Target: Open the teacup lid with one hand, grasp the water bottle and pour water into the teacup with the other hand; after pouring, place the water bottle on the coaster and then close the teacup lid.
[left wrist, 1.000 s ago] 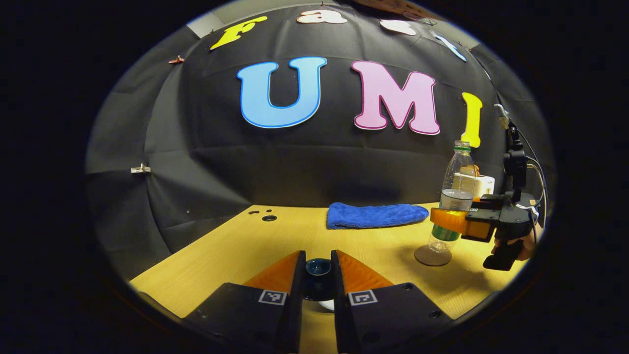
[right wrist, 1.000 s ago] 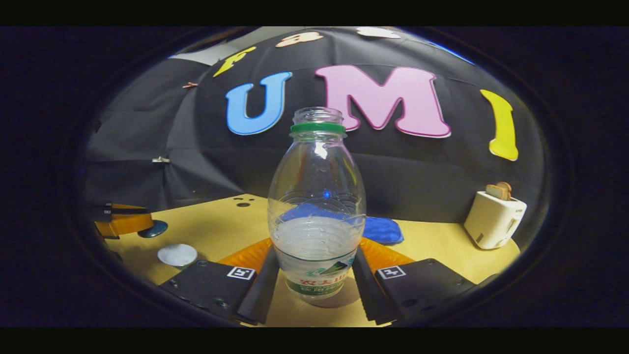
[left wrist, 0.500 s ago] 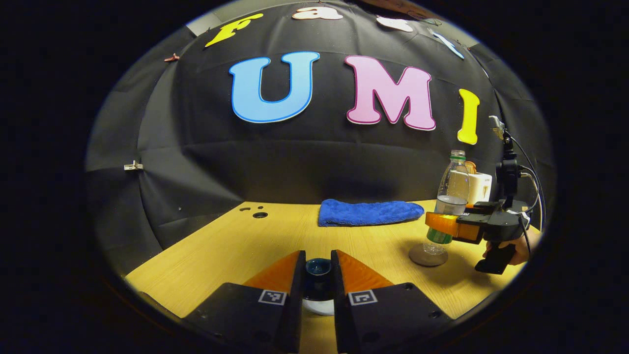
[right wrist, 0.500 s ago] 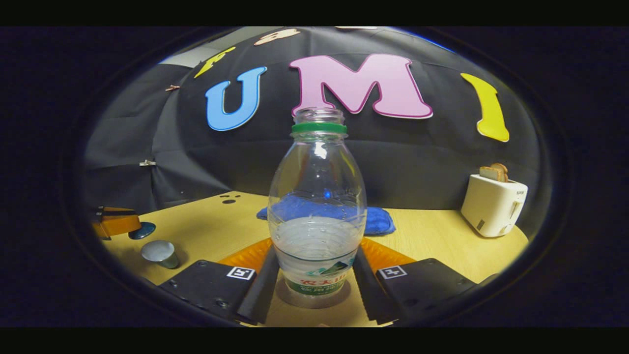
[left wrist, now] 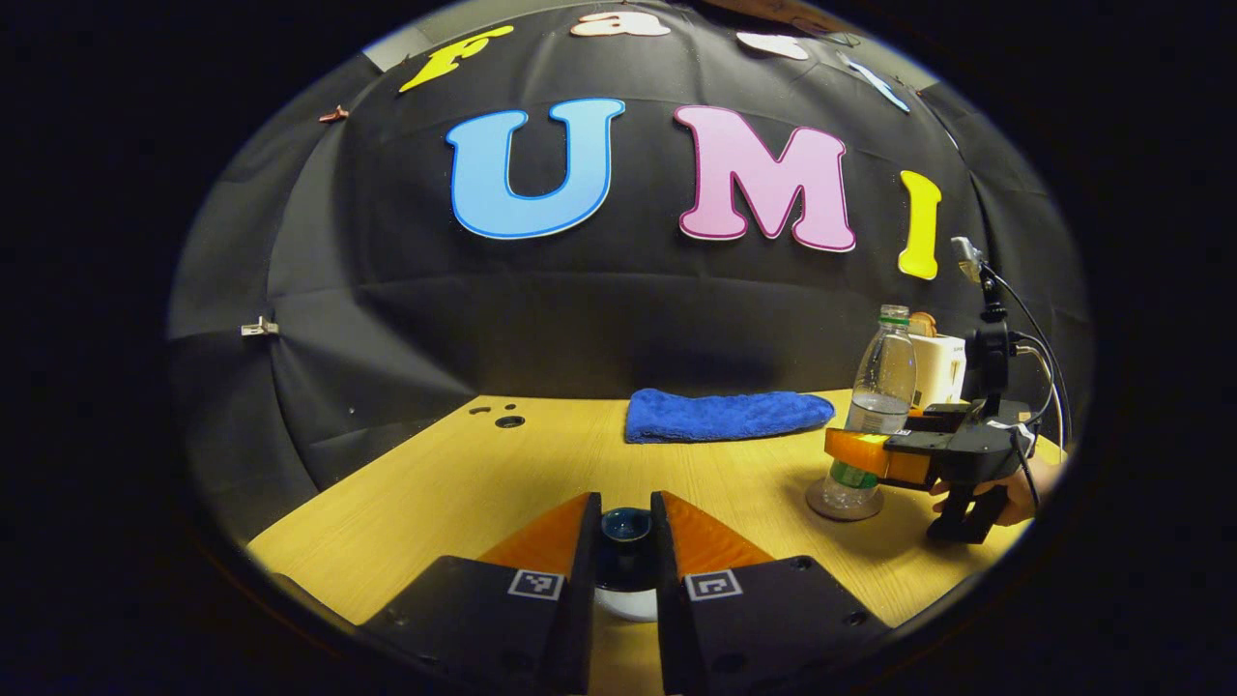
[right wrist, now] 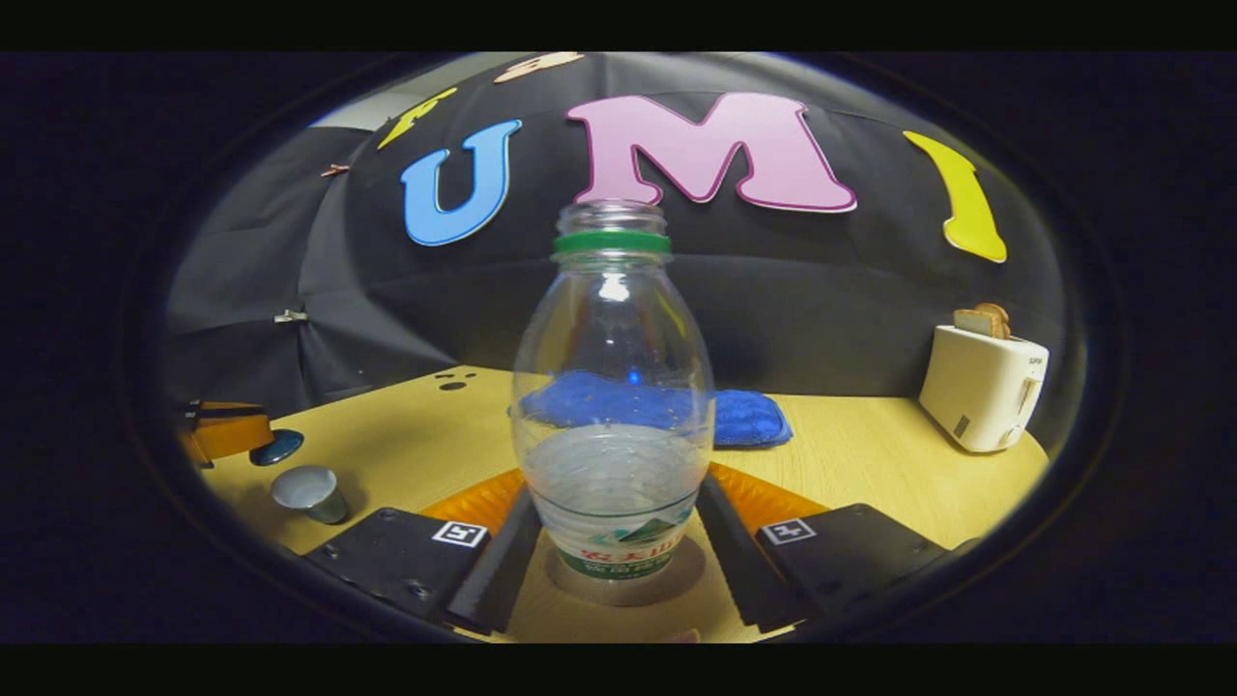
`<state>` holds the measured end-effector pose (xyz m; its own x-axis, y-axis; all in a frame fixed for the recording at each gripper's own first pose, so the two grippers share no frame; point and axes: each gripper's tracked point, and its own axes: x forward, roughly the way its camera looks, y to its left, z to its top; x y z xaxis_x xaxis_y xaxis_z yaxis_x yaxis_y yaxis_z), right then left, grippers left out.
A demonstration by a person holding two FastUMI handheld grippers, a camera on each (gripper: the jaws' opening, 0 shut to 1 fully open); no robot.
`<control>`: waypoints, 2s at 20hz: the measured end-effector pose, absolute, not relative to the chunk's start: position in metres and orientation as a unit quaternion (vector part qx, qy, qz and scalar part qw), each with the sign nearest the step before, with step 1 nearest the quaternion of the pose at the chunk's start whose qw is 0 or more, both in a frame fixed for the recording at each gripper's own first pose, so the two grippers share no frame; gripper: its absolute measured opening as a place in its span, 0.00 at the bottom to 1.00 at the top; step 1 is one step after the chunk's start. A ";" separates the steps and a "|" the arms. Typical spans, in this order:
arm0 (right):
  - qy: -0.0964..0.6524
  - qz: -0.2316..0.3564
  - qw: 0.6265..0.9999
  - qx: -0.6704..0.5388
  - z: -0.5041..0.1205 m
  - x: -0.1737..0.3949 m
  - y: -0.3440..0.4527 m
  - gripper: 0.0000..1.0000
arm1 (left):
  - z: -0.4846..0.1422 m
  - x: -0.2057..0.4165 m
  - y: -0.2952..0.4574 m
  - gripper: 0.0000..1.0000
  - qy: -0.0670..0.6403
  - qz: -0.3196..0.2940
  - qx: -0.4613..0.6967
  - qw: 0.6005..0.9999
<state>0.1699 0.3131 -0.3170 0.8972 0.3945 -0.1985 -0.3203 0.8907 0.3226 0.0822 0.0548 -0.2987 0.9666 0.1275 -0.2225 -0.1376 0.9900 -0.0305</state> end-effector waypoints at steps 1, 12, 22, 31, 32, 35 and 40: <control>0.132 0.185 0.963 0.144 -0.318 0.169 0.314 0.89 | -0.300 0.082 0.054 0.31 0.112 0.066 -0.024 0.991; 0.175 0.186 0.956 0.147 -0.339 0.144 0.307 0.95 | -0.331 0.082 0.040 0.31 0.140 0.052 -0.030 0.988; 0.183 0.172 0.957 0.145 -0.319 0.109 0.286 0.95 | -0.341 0.085 0.037 0.37 0.155 0.057 -0.025 0.986; 0.140 0.152 0.970 0.128 -0.197 0.070 0.242 0.95 | -0.231 0.071 0.042 0.50 0.113 0.049 -0.004 0.992; 0.132 0.148 0.972 0.124 -0.178 0.068 0.235 0.95 | -0.212 0.069 0.040 0.50 0.106 0.043 -0.005 0.993; 0.110 0.134 0.976 0.131 -0.117 0.058 0.217 0.95 | -0.157 0.061 0.032 0.50 0.091 0.027 -0.022 0.995; 0.078 0.119 0.981 0.132 -0.039 0.034 0.196 0.95 | -0.077 0.047 0.031 0.50 0.060 0.016 -0.025 0.998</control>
